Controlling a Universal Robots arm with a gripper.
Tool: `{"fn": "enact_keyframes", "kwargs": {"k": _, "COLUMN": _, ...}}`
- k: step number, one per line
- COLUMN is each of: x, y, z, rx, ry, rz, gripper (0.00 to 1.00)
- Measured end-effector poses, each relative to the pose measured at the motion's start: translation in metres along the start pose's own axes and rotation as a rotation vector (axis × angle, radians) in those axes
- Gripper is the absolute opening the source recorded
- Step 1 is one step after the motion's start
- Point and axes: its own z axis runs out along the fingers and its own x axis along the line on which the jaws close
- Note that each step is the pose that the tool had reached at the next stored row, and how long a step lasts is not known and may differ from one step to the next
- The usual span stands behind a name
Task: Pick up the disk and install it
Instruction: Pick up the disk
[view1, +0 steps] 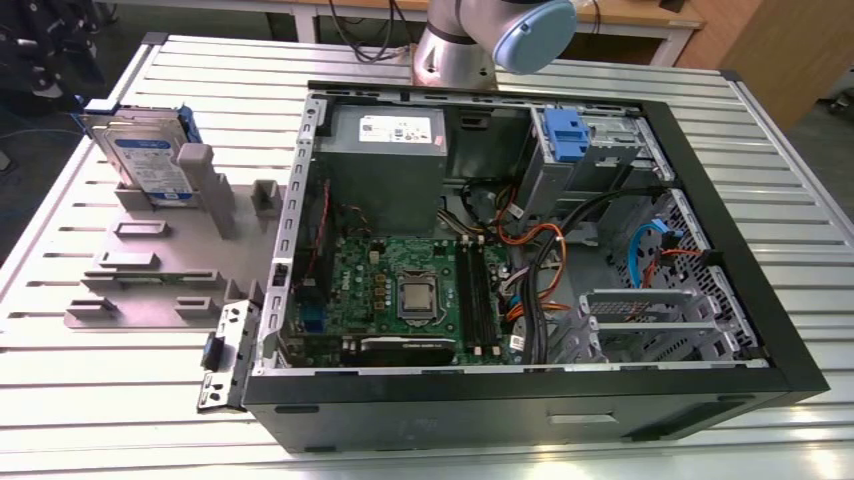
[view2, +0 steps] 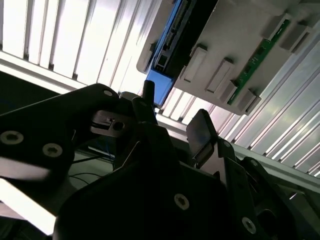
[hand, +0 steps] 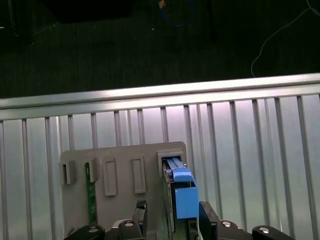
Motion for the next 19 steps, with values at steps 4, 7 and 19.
{"fn": "enact_keyframes", "kwargs": {"k": 4, "x": 0.0001, "y": -0.0001, "z": 0.0025, "rx": 0.0006, "ry": 0.0, "rz": -0.002, "gripper": 0.53}}
{"fn": "enact_keyframes", "kwargs": {"k": 7, "x": 0.0001, "y": -0.0001, "z": 0.0042, "rx": 0.0017, "ry": 0.0, "rz": -0.003, "gripper": 0.53}}
{"fn": "enact_keyframes", "kwargs": {"k": 19, "x": 0.0002, "y": -0.0003, "z": 0.009, "rx": 0.003, "ry": 0.0, "rz": -0.007, "gripper": 0.53}}
